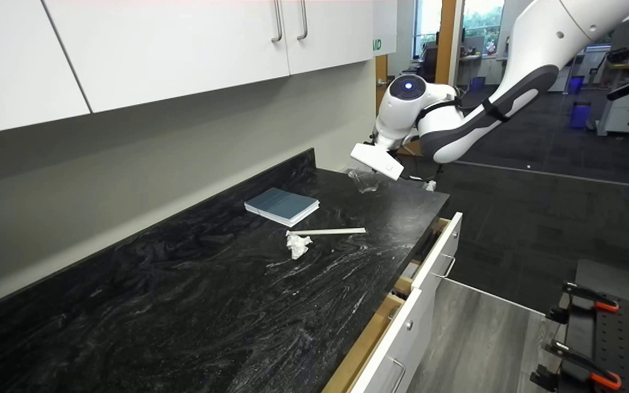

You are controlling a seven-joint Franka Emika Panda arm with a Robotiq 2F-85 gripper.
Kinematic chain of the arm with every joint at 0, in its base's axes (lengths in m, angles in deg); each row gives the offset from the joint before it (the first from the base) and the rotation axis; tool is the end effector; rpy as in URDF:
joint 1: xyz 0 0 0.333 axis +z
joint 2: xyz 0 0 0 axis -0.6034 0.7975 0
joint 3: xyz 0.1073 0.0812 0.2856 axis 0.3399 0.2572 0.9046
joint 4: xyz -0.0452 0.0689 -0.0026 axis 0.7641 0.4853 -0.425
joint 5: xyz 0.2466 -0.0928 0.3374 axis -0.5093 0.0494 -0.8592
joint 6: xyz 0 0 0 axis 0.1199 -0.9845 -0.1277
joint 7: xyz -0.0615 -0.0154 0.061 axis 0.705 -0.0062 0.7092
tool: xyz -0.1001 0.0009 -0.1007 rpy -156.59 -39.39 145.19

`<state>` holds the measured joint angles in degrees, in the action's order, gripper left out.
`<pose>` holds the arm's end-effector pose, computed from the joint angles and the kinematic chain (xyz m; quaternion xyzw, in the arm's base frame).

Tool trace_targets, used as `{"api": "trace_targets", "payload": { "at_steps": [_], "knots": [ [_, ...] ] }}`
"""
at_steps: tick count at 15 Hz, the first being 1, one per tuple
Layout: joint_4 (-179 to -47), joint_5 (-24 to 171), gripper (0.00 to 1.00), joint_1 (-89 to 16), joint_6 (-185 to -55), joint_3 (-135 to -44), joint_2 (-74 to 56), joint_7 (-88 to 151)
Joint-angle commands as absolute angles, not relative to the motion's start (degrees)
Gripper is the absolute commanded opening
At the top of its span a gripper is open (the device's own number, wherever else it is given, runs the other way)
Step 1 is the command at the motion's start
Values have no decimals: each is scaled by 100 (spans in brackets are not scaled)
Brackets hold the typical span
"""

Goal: Move the clear cup to the right side of the counter

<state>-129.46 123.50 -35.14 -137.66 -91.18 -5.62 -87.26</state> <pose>0.6966 -0.0302 0.3060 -0.7003 0.6242 -0.3462 0.0046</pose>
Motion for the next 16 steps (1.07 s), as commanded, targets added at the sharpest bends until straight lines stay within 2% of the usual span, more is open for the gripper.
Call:
{"api": "trace_targets", "payload": {
  "at_steps": [1, 3, 7, 16],
  "knots": [
    [-13175, 12925, 1, -3320, -14522, -9500, -641, -10194],
    [-13044, 12686, 4, -3479, -14219, -9289, -553, -9575],
    [-13044, 12674, 1, -3484, -14218, -9274, -533, -9549],
    [-12941, 14254, 1, -3207, -14440, -9630, -34, -11080]
  ]
}}
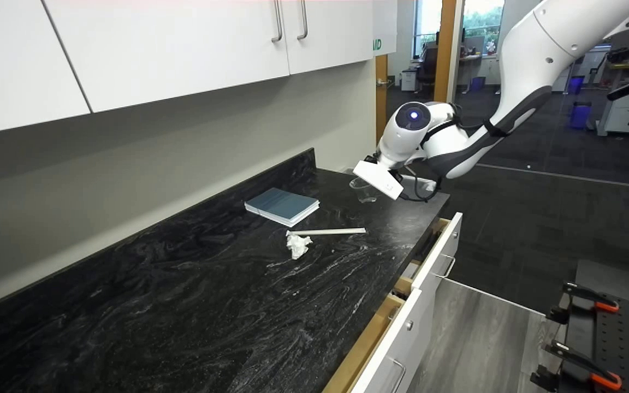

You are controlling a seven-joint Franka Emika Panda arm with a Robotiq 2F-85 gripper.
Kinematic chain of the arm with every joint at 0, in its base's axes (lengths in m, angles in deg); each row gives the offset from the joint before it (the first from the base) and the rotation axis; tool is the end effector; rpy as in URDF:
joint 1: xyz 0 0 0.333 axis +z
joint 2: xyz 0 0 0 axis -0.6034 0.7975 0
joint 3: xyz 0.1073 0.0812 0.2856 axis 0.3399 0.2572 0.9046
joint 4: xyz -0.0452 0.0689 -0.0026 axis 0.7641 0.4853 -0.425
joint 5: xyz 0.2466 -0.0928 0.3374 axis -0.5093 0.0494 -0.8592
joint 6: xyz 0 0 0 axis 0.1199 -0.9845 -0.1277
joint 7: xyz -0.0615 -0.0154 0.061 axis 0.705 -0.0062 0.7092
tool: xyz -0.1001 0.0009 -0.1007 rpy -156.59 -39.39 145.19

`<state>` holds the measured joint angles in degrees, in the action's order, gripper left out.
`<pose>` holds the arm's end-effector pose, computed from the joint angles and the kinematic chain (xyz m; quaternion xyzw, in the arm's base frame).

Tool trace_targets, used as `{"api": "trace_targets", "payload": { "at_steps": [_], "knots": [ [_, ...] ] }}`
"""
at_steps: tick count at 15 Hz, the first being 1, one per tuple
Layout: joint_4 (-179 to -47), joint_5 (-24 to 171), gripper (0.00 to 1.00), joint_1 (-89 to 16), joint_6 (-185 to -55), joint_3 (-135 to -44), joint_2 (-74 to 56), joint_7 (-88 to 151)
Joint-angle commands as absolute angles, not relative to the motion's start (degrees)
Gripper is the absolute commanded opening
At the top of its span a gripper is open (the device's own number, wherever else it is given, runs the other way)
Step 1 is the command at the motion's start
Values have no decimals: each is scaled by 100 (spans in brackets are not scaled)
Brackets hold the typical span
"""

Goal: Move the clear cup to the right side of the counter

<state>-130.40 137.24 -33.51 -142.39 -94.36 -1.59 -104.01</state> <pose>0.6888 -0.0336 0.2533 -0.6799 0.6317 -0.3721 0.0170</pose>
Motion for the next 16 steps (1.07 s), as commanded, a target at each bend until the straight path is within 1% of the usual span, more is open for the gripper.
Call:
{"api": "trace_targets", "payload": {
  "at_steps": [1, 3, 4, 7, 8, 9, 12, 16],
  "knots": [
    [-12929, 14446, 1, -3198, -14470, -9646, 5, -11303],
    [-12905, 14784, 1, -3190, -14482, -9649, 74, -11668],
    [-12761, 14401, 1, -3135, -14520, -9740, 116, -11260],
    [-12728, 14412, 1, -3109, -14566, -9782, 159, -11277],
    [-12731, 14405, 29, -3087, -14580, -9806, 124, -11277],
    [-12751, 14419, 30, -3087, -14604, -9807, 86, -11277],
    [-12748, 14421, 50, -3080, -14699, -9825, 25, -11277],
    [-12925, 14453, 81, -3087, -14814, -9784, -205, -11277]
  ]
}}
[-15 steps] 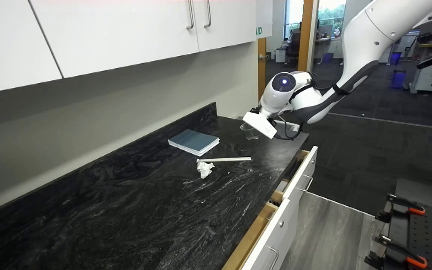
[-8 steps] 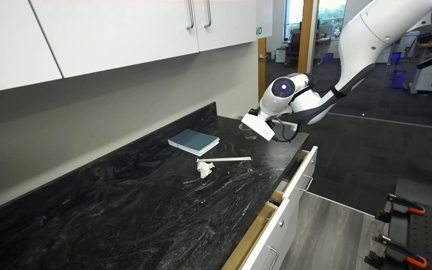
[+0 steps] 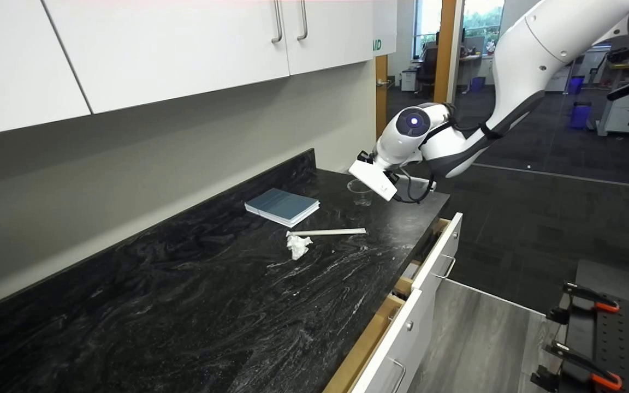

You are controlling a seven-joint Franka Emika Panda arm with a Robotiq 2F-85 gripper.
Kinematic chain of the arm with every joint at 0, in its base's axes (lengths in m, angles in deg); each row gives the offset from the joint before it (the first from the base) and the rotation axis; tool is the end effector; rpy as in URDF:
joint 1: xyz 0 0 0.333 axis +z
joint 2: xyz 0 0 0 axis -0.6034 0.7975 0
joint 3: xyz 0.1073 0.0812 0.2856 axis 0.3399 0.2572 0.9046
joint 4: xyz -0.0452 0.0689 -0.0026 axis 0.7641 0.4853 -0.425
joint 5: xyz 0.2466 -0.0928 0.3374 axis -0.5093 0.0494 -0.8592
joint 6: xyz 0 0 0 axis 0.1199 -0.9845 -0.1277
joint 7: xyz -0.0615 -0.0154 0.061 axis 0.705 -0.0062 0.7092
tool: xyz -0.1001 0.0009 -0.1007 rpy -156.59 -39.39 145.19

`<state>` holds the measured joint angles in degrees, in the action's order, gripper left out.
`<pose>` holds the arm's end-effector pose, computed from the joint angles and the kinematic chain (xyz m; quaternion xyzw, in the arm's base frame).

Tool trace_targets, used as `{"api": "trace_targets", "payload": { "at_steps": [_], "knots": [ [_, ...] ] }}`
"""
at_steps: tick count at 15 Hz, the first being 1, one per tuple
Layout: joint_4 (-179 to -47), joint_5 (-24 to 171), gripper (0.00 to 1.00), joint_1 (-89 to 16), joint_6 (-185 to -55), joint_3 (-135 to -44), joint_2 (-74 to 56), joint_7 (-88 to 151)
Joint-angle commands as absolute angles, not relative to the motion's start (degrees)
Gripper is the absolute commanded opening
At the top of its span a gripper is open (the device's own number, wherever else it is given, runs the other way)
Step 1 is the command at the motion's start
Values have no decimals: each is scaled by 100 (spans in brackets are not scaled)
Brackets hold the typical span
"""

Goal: Move the clear cup to the right side of the counter

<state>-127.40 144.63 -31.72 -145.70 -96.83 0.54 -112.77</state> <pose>0.7024 -0.0299 0.2549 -0.6681 0.6248 -0.4010 0.0498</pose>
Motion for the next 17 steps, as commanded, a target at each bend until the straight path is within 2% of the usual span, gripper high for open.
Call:
{"api": "trace_targets", "payload": {
  "at_steps": [1, 3, 10, 17],
  "knots": [
    [-13085, 14499, 89, -3129, -14803, -9700, -340, -11277],
    [-13431, 14337, 100, -3177, -14760, -9582, -673, -11038],
    [-15319, 11697, 100, -3538, -14294, -8759, -2517, -7811],
    [-15742, 9979, 100, -3555, -13172, -8549, -3730, -5765]
  ]
}}
